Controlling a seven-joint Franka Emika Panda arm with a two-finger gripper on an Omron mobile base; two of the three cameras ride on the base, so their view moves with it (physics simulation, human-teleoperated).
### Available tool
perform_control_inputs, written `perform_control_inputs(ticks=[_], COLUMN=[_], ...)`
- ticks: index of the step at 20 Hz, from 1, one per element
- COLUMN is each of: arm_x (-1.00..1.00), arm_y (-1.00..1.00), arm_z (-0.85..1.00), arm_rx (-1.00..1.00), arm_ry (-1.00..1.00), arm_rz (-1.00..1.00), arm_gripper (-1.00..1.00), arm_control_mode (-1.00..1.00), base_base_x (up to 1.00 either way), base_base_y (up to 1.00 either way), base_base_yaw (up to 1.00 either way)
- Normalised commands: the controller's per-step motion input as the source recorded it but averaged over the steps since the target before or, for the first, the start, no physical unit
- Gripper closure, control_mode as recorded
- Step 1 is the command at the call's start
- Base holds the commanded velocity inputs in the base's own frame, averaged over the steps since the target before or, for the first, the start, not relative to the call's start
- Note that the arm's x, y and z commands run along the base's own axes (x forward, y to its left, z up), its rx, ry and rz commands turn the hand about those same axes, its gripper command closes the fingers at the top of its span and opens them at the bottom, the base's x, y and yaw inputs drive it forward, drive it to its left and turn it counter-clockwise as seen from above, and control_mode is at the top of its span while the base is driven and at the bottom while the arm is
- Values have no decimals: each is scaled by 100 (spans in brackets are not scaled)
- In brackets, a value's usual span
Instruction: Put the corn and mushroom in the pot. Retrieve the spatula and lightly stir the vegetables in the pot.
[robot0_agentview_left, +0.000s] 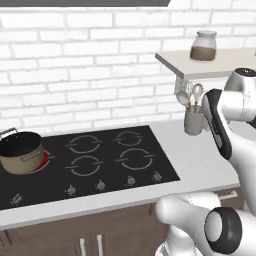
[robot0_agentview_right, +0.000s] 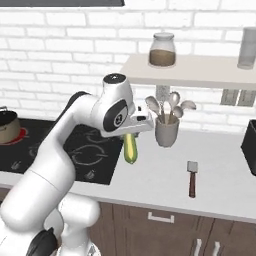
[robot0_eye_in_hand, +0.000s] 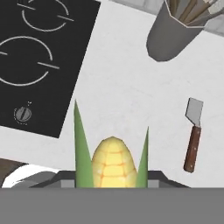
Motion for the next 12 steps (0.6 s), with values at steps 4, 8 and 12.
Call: perform_control_inputs(ticks=[4, 8, 12], arm_x=[0, 0, 0], arm_y=[0, 0, 0], arm_z=[0, 0, 0], arm_rx=[0, 0, 0], arm_ry=[0, 0, 0], arm_rz=[0, 0, 0], arm_gripper=[100, 100, 100], arm_control_mode=[100, 100, 100], base_base_x=[-4, 0, 0], base_base_y=[100, 100, 100], base_base_yaw=[0, 0, 0])
